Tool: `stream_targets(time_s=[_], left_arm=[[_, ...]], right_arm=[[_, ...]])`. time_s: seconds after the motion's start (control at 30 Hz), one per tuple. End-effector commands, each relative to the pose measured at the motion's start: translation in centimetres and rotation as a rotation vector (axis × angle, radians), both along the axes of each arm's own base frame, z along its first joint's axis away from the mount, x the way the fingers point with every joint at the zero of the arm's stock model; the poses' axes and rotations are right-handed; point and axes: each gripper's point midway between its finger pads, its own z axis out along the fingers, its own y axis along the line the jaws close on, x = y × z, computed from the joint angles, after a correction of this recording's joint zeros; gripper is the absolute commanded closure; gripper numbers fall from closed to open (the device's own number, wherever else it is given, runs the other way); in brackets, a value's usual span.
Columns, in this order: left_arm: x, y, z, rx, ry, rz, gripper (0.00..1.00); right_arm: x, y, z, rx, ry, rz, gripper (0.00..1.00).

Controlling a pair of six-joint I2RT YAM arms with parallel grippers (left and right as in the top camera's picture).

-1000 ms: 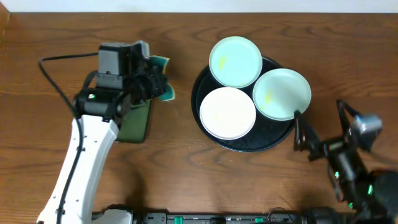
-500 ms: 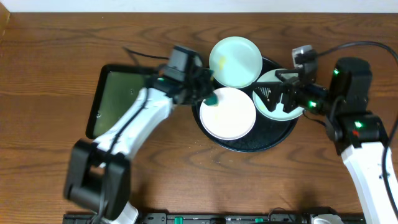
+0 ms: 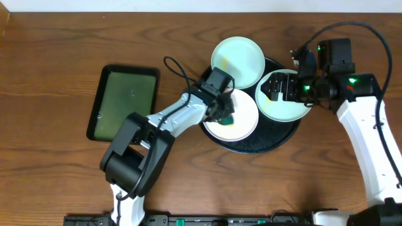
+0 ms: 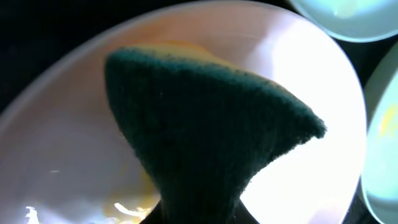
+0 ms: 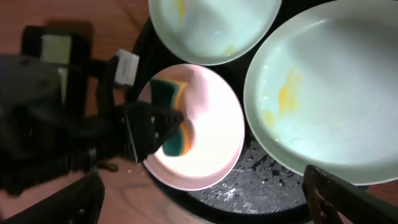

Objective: Clean dirty plates on tray and stack at the side
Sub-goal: 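Hold the pink plate rim with the right gripper, scrub with sponge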

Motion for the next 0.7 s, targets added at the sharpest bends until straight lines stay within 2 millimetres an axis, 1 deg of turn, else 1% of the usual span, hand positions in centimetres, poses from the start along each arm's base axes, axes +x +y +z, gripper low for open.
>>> stream_targets(time_s=[0.0,0.1,0.17,0.27,0.4,0.43,0.53,0.57,0.6,0.63,0.67], left_arm=[[-0.7,-0.5,-0.6,0.025,0.005,0.008,0.83],[-0.9,-0.8,-0.5,0.024,0.003,0.0,0.83],[-0.7,-0.7,-0.1,0.018,-0.004,0.003,0.83],[-0.2,-0.5,1.3,0.006,-0.039,-0.008,0.83],[0.2,0.0,3.6,-0.01,-0.076,-0.008,0.83],[0.2,0.1,4.0,-0.012,-0.079,-0.006,0.77],[-0.1,0.3,4.6,-0.01,-0.081,-0.011,0.72],[-0.1,0.4,4.6,-0.007,-0.078,-0.013,0.67],[-0.3,0.5,4.5,-0.002,-0.073,-0.015,0.61],[-0.4,0.6,4.4,0.002,-0.067,-0.015,0.59],[-0.5,0.6,4.3,0.006,-0.061,-0.015,0.58]], right_arm=[[0.5,0.5,-0.3,-0.045,-0.013,0.019,0.01],[0.7,0.8,-0.6,-0.067,-0.017,0.026,0.01],[0.9,0.7,-1.3,-0.105,-0.013,0.02,0.01],[1.3,1.0,-2.2,-0.139,-0.004,0.026,0.01],[2.3,2.0,-3.9,-0.144,0.007,0.047,0.01],[2.6,2.2,-4.3,-0.144,0.007,0.05,0.01],[3.5,2.7,-5.8,-0.145,0.012,0.057,0.01],[3.8,2.8,-6.2,-0.145,0.015,0.058,0.03],[4.0,2.8,-6.5,-0.146,0.016,0.058,0.07],[4.2,2.9,-6.8,-0.15,0.012,0.067,0.12],[4.3,2.9,-6.9,-0.155,0.006,0.079,0.14]])
